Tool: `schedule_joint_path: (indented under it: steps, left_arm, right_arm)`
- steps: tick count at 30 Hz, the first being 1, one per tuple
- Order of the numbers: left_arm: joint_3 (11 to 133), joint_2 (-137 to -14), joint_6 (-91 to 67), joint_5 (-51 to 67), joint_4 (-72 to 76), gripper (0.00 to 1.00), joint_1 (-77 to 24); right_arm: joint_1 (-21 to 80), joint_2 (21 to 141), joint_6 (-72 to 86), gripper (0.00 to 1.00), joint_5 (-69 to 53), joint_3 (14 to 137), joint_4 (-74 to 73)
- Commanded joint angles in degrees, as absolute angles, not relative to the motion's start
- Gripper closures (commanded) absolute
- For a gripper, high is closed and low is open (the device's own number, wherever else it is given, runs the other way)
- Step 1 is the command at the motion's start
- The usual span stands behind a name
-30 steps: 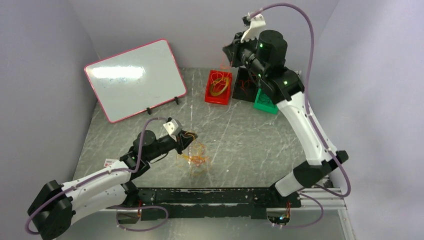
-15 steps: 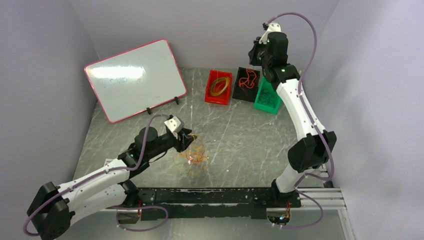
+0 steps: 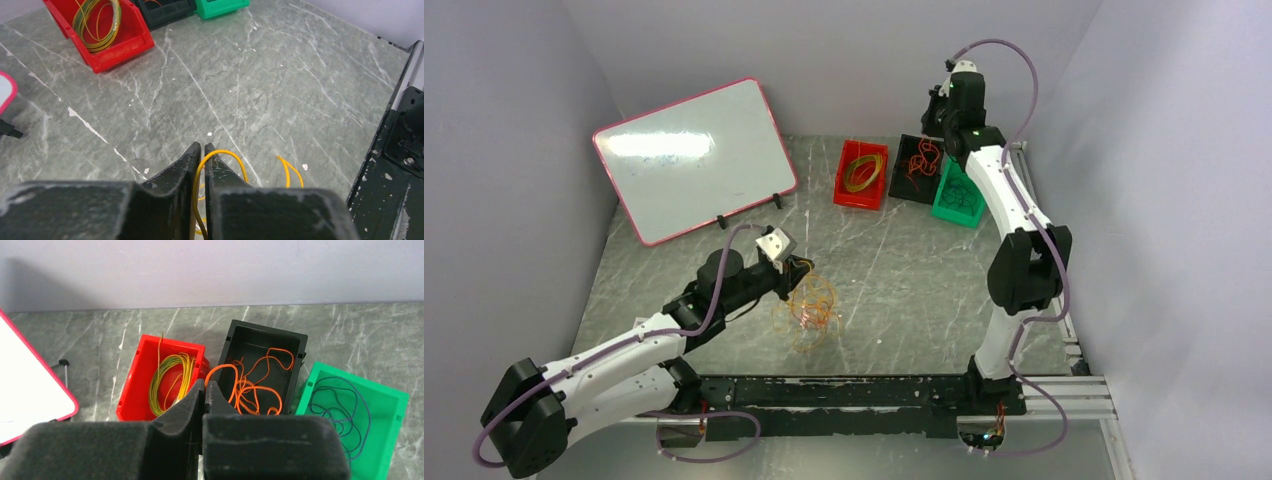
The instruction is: Untangle the cables
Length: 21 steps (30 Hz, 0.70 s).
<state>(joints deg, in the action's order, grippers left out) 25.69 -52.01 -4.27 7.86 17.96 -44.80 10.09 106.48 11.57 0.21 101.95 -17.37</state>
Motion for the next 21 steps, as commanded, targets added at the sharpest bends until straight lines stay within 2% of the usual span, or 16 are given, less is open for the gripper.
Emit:
schedule_joint_path:
  steps: [1, 21]
  left_arm:
    - [27.0, -52.0, -4.2, 6.3, 18.3, 0.92, -45.0]
    - [26.5, -52.1, -5.2, 4.4, 18.9, 0.93, -45.0]
  right_arm:
    - [9.2, 109.2, 11.2, 1.00, -0.2, 105.4, -15.4]
    - [6.4, 118.7, 11.1, 1.00, -1.4, 107.4, -13.8]
